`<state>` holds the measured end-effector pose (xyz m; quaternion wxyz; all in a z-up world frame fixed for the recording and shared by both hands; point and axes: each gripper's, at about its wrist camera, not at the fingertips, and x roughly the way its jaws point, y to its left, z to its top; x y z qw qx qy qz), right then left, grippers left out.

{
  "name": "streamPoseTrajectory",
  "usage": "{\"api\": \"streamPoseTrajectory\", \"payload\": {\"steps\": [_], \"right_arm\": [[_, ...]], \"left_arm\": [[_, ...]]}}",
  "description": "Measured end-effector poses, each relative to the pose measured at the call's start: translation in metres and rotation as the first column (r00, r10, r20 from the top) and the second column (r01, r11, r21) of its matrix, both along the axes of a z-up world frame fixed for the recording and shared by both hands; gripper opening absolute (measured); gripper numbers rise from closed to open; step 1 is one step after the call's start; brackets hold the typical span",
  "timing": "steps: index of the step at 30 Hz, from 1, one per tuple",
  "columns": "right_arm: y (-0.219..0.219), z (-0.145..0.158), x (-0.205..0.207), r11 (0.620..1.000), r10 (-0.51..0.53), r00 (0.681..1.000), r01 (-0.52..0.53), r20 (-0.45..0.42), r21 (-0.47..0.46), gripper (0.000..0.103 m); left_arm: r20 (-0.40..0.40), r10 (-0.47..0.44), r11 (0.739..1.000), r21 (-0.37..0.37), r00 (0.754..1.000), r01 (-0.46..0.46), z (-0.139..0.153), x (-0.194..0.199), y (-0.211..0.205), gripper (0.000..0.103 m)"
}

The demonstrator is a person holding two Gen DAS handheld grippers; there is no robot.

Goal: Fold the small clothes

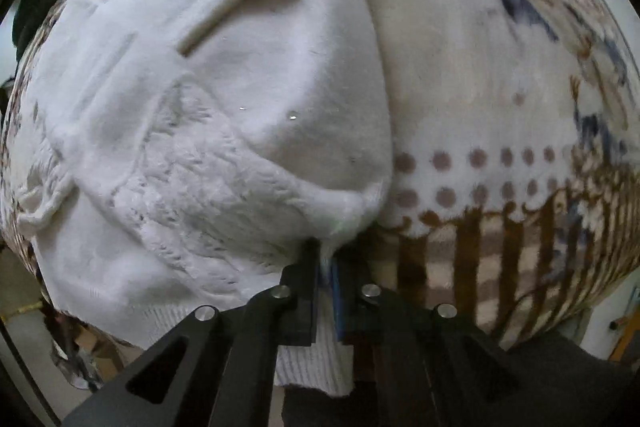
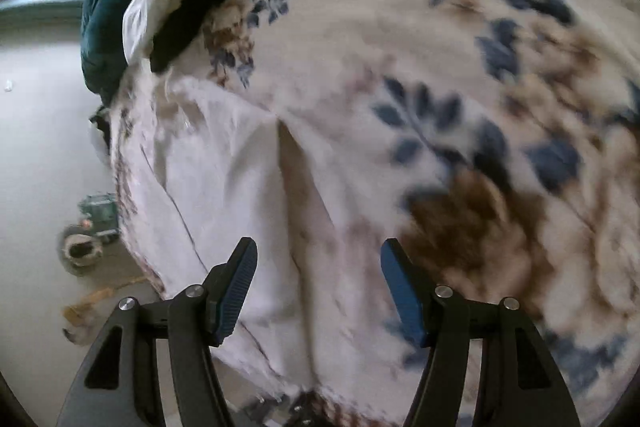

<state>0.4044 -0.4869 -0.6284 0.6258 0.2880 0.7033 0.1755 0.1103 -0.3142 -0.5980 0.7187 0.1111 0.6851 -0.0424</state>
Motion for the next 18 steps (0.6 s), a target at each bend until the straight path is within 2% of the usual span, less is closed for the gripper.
{"api": "streamPoseTrajectory", "payload": {"steps": [5, 8, 11, 13, 15, 18], "right_arm": [[0.044, -0.041, 0.058, 0.995, 0.05, 0.997, -0.045, -0.053, 0.087, 0.066], [0.066, -0.062, 0.075, 0.988, 0.081, 0.992, -0.067, -0.101, 0.14, 0.066], [0.078, -0.065, 0.079, 0.985, 0.105, 0.988, -0.089, -0.109, 0.146, 0.066], [0.079, -0.058, 0.078, 0.976, 0.126, 0.988, -0.107, -0.091, 0.191, 0.066], [0.079, -0.057, 0.077, 0.973, 0.147, 0.985, -0.128, -0.086, 0.193, 0.066], [0.078, -0.066, 0.073, 0.986, 0.123, 0.989, -0.112, -0.086, 0.122, 0.065]], "left_arm": [[0.028, 0.108, 0.993, -0.045, 0.994, -0.107, 0.041, -0.004, 0.021, 0.003], [0.044, 0.164, 0.985, -0.067, 0.985, -0.161, 0.066, -0.001, 0.032, 0.003], [0.062, 0.203, 0.977, -0.084, 0.977, -0.198, 0.084, 0.006, 0.044, 0.003], [0.074, 0.218, 0.973, -0.094, 0.973, -0.211, 0.091, 0.007, 0.05, 0.003], [0.077, 0.236, 0.968, -0.103, 0.969, -0.227, 0.093, 0.008, 0.055, 0.003], [0.063, 0.273, 0.957, -0.12, 0.96, -0.265, 0.096, 0.003, 0.073, 0.003]]}}
